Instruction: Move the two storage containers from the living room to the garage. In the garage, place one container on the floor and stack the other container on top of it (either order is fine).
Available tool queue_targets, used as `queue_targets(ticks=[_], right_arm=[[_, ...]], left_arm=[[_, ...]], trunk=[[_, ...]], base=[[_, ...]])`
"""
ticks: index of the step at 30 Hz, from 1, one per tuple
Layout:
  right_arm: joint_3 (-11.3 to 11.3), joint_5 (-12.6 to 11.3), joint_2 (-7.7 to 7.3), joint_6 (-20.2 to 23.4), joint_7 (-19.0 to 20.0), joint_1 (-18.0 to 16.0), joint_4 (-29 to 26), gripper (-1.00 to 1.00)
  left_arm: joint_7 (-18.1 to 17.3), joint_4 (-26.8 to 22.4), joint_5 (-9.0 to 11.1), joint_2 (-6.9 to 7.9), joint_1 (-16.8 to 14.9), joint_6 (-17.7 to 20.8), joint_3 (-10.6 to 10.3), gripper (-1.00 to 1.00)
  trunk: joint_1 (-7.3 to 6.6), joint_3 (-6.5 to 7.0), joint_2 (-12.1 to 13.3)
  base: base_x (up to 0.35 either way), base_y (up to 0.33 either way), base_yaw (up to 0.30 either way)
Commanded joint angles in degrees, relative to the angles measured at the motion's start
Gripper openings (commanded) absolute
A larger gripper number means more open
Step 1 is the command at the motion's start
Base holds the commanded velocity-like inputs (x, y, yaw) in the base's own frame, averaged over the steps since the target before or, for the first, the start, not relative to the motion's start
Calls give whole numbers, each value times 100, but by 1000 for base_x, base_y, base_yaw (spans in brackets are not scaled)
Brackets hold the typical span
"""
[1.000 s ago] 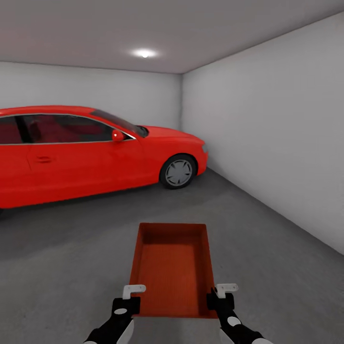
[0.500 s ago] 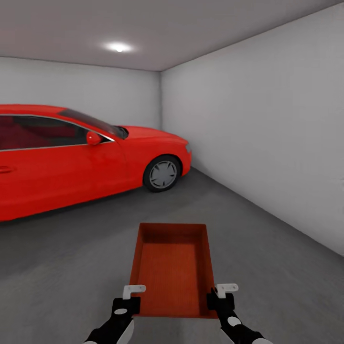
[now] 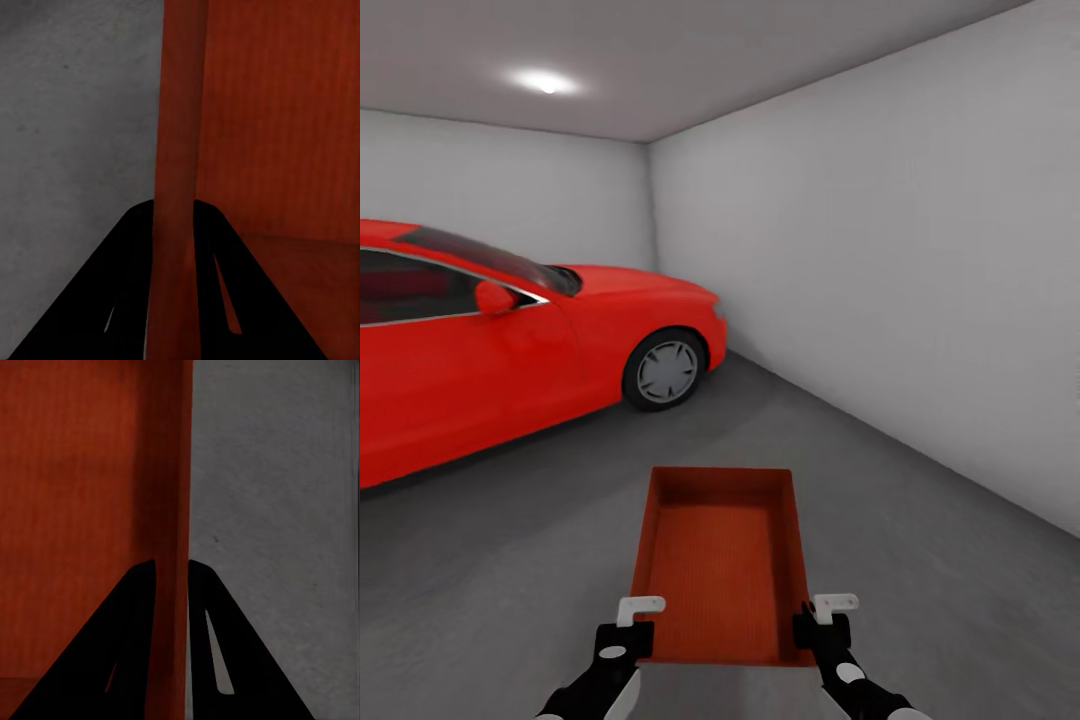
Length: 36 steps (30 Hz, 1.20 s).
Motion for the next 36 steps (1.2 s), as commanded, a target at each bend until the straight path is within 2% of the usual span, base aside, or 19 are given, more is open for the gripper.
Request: queue_targets(ticks=[1, 30, 36], right_arm=[[-15, 59, -30, -414, 6, -12, -18, -100], [-17, 61, -33, -416, 27, -12, -18, -100], [-18, 59, -37, -411, 28, -12, -18, -100]], left_arm=[[56, 100, 92, 32, 1, 10, -159, -100], [56, 92, 92, 32, 1, 8, -156, -100], [56, 100, 86, 32, 1, 15, -156, -100]], trunk=[[5, -12, -8], [5, -95, -8], [5, -100, -8]], base=[[309, 104, -265], [22, 6, -264], [183, 0, -85]])
